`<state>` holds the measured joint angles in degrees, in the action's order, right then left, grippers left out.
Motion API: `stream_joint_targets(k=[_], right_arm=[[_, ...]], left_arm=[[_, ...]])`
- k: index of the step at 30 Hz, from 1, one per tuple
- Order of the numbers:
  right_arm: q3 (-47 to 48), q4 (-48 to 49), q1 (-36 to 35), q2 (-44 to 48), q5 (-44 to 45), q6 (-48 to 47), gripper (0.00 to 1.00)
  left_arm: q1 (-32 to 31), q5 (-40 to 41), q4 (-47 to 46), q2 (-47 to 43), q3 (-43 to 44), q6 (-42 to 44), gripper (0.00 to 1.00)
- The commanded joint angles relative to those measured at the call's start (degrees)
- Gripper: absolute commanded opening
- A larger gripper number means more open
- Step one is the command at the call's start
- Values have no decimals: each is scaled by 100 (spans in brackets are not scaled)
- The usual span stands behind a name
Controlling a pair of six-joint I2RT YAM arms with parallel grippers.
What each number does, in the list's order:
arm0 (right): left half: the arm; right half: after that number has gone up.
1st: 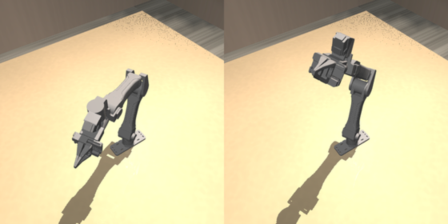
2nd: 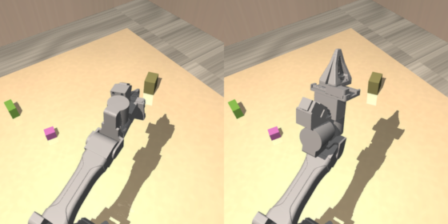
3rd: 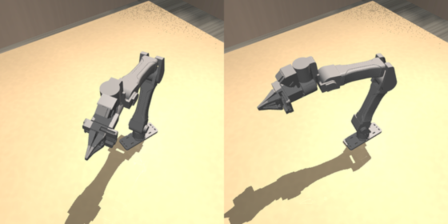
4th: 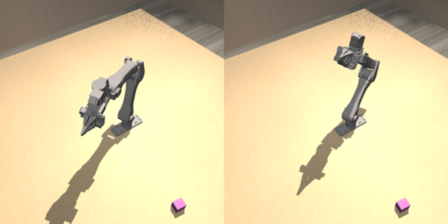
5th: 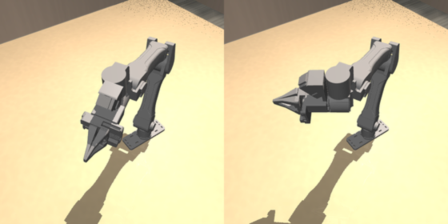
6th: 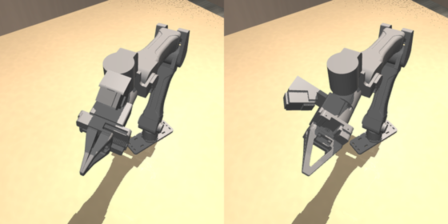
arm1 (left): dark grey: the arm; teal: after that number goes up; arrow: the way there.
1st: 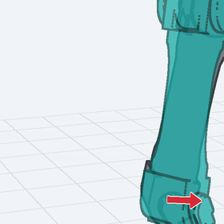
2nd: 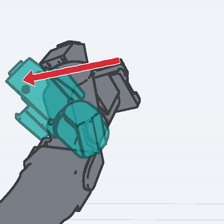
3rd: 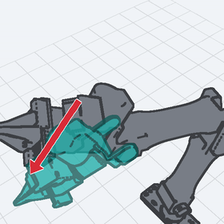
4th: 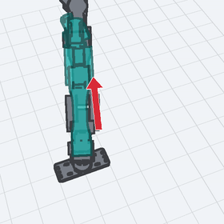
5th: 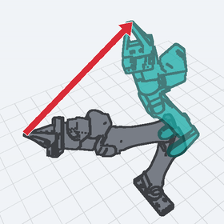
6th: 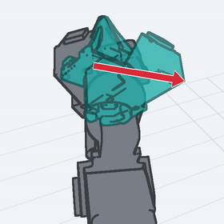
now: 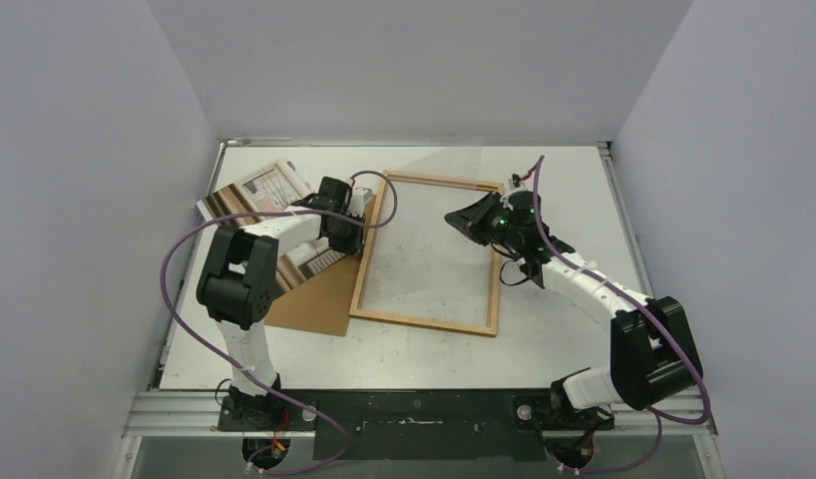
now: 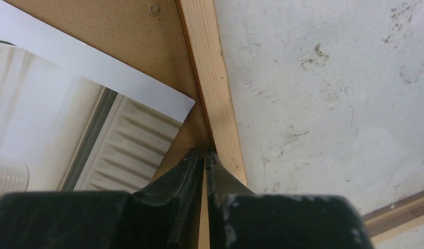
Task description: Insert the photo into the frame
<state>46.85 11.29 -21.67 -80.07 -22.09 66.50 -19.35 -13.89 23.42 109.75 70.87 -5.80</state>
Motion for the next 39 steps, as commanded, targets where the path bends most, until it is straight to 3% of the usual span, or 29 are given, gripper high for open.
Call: stream_joint_targets(k=[1, 11, 24, 26, 30, 34, 36, 39], right_arm=[[9, 225, -52, 56, -28, -62, 5], [573, -1085, -125, -64, 695, -1259, 9], [511, -957, -248, -349, 627, -1294, 15], [516, -1009, -250, -355, 663, -1349, 24], [863, -1773, -291, -452, 984, -1656, 68], [1493, -2794, -495, -735, 1546, -2133, 92], [1792, -3256, -632, -929, 1826, -2327, 99], [2183, -3841, -827, -1201, 2338, -2595, 91]], left_arm=[[-78, -201, 51, 200, -98, -70, 6], [-86, -246, 49, 200, -84, -79, 6], [-86, -241, 57, 189, -82, -79, 6], [-86, -240, 57, 188, -80, -79, 5], [-86, -262, 52, 189, -80, -88, 5], [-78, -255, 56, 174, -94, -79, 5], [-77, -256, 64, 165, -99, -79, 5], [-77, -279, 61, 147, -109, -79, 5]])
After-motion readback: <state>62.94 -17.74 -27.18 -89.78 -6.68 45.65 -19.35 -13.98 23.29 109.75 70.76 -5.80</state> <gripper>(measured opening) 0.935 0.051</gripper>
